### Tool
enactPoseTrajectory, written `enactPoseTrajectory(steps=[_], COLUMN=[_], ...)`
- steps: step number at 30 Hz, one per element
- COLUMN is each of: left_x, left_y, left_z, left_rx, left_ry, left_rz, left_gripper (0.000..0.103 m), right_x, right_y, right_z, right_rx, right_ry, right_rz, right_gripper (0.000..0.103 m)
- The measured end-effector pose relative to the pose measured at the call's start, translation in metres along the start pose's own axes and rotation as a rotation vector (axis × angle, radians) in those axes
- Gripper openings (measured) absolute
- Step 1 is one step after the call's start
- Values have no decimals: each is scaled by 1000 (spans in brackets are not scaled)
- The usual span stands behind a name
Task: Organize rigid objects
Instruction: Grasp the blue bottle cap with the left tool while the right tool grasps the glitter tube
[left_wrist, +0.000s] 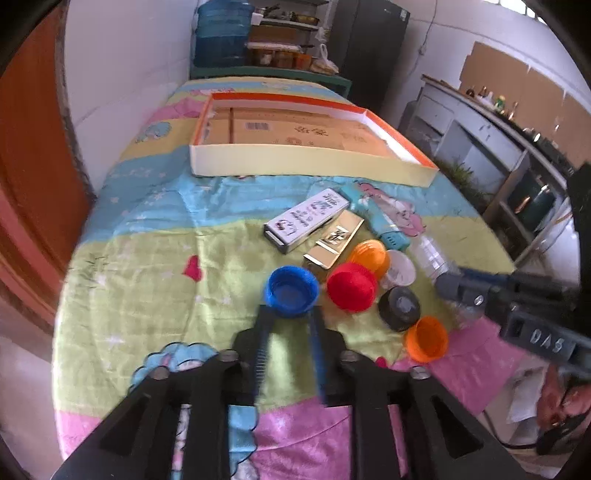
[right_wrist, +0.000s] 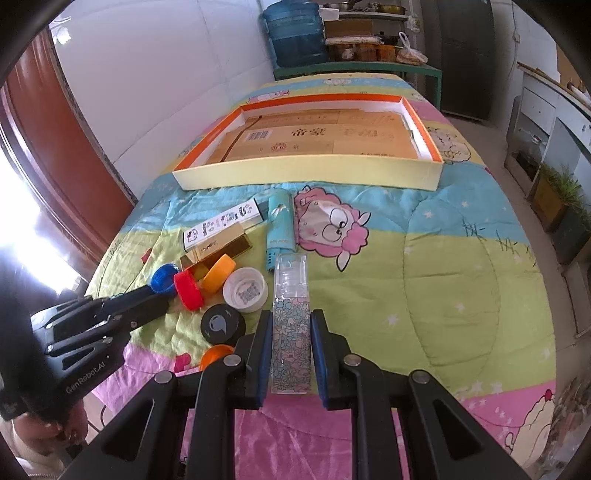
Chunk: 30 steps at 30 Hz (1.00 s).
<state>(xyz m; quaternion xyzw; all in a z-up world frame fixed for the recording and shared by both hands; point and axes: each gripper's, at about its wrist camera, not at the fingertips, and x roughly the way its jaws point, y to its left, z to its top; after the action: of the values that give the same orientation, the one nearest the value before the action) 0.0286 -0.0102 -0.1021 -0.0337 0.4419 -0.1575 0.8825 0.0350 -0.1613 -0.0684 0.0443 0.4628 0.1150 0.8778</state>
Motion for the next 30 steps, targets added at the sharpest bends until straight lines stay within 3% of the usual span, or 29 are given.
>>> enactPoseTrajectory(steps=[1,4,13,15,17,20,30], left_x=[1,3,6,6,6,5,19], left_y=[0,-5,-22,-23,-19,-10,-10], left_z=[1,1,-9,-6,-5,-1,16], left_rx=[-2,28,134,130,125,119,146], left_ry=[-2,-5,-45,-35,-41,-39,-35], left_rz=[-23,-51,42,56,91,89,88], left_gripper=[47,69,70,65,43,31,30], right_x=[0,0,4,5,4,3,6], right_y=[0,-1,-4,-6,-7,-9,-11], right_z=[-1,-2,-4,-4,-5,-5,-5], right_rx=[1,9,21,26,30,35,38], right_ry=[0,-4,-4,-2,-4,-11,-9], right_rz=[0,-4,-5,0,2,-1,2], right_gripper=[20,20,20,20,20,20,20])
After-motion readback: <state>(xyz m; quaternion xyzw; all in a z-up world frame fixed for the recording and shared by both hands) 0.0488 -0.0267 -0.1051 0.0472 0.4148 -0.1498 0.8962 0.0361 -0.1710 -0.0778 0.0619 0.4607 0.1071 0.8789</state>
